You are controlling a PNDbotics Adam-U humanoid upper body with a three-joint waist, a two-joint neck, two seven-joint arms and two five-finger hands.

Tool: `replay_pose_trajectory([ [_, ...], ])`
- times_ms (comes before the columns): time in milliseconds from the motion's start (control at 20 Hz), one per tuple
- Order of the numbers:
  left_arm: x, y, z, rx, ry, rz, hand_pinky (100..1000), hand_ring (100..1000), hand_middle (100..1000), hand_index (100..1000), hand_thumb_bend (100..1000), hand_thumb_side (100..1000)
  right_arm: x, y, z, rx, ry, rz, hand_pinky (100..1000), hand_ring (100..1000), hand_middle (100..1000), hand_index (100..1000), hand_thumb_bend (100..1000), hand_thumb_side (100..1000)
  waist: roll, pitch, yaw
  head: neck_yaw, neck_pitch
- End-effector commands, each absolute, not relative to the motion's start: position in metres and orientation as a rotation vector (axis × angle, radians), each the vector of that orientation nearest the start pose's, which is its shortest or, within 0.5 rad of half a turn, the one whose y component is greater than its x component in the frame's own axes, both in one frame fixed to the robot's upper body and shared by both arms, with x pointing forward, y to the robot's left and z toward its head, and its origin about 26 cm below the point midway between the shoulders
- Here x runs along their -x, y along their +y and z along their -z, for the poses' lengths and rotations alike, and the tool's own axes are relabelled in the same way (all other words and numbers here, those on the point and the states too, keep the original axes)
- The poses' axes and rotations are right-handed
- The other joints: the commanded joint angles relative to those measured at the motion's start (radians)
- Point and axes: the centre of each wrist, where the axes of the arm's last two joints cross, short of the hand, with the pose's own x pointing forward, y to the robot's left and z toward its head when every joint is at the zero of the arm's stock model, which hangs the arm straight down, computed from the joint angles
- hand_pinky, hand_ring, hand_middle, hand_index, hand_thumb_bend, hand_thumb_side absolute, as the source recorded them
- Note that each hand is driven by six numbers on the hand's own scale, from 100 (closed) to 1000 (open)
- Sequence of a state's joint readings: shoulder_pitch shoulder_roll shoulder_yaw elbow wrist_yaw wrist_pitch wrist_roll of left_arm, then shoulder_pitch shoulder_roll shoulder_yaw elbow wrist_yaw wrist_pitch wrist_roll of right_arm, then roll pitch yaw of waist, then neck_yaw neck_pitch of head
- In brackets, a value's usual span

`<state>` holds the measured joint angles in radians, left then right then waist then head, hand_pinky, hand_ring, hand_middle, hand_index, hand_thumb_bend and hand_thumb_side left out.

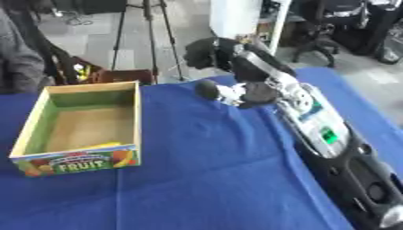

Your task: Pick up objects on the table and place them in the box.

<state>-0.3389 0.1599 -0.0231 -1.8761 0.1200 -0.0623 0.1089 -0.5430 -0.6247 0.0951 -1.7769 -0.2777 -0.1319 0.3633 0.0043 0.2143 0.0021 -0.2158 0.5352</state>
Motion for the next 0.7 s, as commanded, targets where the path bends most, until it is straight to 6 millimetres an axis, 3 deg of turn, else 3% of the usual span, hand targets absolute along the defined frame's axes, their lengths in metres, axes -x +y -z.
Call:
replay_pose_trajectory([
  [50, -0.322, 0.241, -0.174, -0.012, -2.267, 0.018, 767, 661, 611, 776, 405, 1000, -0.333, -0.293, -0.258, -0.155, -2.233, -0.903, 831, 775, 724, 836, 494, 517, 0.002, -0.02, -0.021, 0.046, -0.007],
  [300, -0.321, 0.25, -0.165, -0.075, -2.24, -0.041, 767, 659, 608, 776, 401, 1000, -0.322, -0.305, -0.235, -0.193, -2.216, -0.715, 831, 774, 722, 837, 489, 516, 0.005, -0.017, -0.053, 0.092, 0.012],
  [700, -0.32, 0.253, -0.154, -0.092, -2.203, -0.092, 765, 662, 611, 774, 397, 1000, -0.307, -0.301, -0.215, -0.228, -2.213, -0.595, 831, 770, 720, 836, 480, 516, 0.011, -0.02, -0.064, 0.124, 0.036],
])
